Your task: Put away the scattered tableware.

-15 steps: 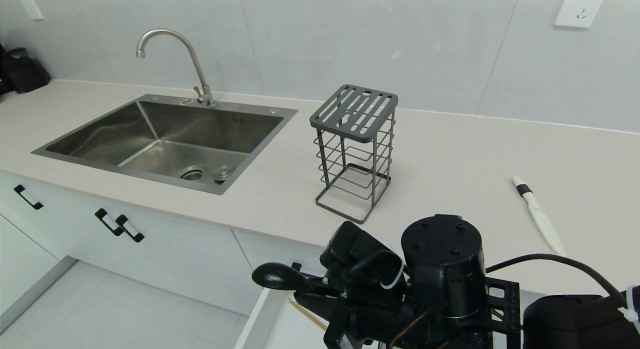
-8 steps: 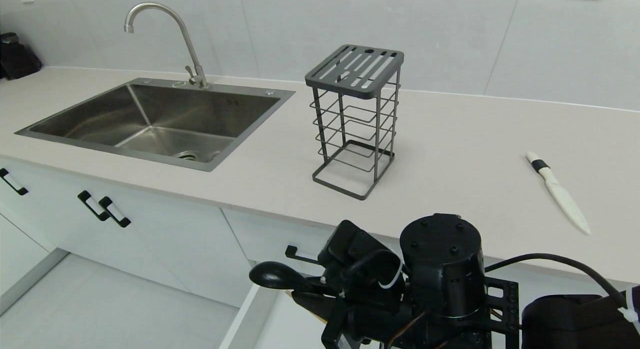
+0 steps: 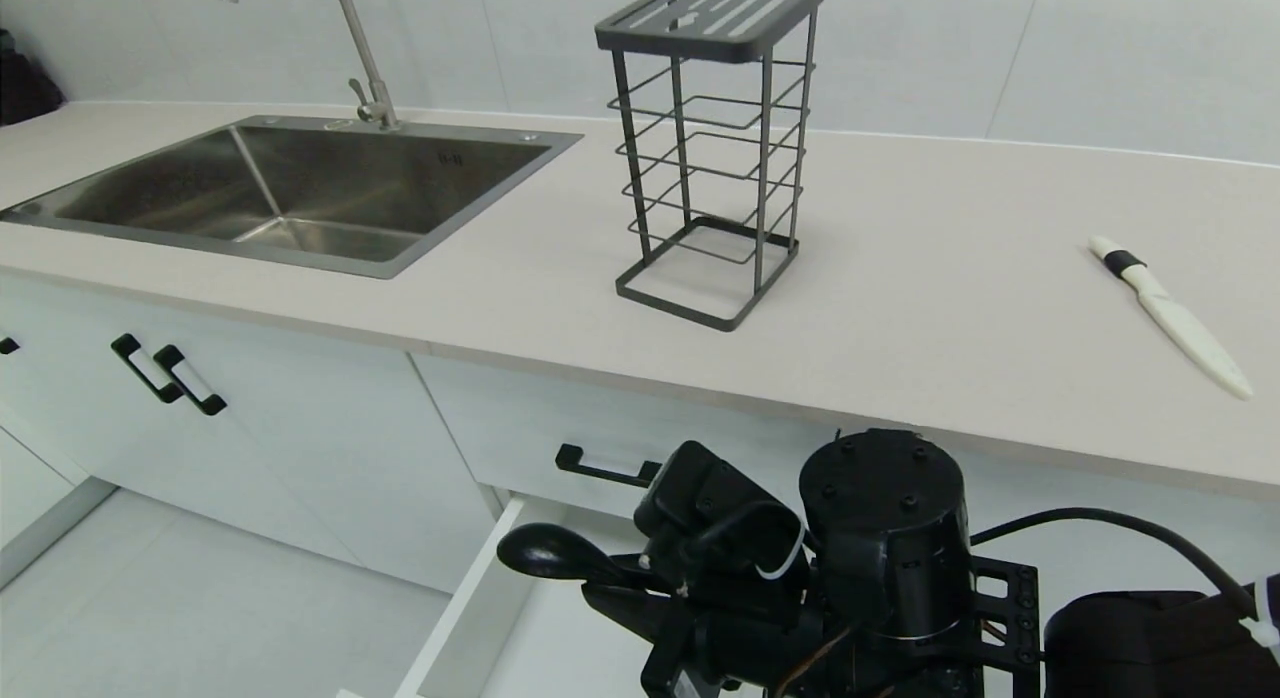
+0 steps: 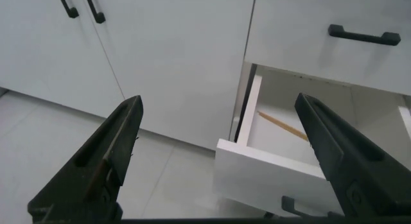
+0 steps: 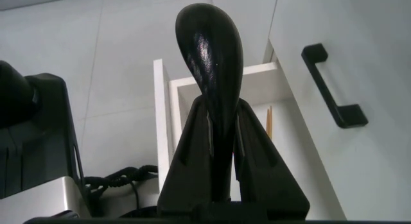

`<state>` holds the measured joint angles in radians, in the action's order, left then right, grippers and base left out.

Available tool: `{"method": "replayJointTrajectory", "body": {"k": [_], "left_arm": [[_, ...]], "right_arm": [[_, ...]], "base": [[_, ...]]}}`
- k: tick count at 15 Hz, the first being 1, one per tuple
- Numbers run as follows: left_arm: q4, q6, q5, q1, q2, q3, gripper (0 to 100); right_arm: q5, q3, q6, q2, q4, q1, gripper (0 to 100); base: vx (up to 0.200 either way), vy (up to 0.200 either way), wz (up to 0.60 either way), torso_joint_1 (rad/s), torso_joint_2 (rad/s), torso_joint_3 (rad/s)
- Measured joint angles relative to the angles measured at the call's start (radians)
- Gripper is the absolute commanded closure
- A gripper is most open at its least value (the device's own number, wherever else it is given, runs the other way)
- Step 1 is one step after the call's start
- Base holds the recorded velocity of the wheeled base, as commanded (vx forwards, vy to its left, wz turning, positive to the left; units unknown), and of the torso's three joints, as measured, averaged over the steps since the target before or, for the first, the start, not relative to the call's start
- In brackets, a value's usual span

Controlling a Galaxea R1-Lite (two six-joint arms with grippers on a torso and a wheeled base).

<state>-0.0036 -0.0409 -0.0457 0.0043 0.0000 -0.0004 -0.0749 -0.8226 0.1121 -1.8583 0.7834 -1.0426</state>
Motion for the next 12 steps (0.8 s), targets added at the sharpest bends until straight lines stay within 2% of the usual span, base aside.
{"method": "replayJointTrajectory", "body": {"k": [8,11,12], "left_arm": [[-0.002,0.0,0.0,0.0,0.0,0.0,0],[-0.001,0.0,0.0,0.0,0.0,0.0,0],[0.0,0.0,0.0,0.0,0.0,0.0,0]], "right_arm": [[0.0,-0.033,-0.003,-0.001,-0.002,-0.015,100],[-0.01,-0.065,-0.01,-0.002,-0.026,-0.035,100],[-0.013,-0.087,-0.01,-0.002,-0.071,-0.041,100]], "base": [[0.0,0.0,0.0,-0.246,0.35,0.135],[0.0,0.0,0.0,-0.076,0.27,0.085],[0.0,0.0,0.0,-0.007,0.19,0.036]]}}
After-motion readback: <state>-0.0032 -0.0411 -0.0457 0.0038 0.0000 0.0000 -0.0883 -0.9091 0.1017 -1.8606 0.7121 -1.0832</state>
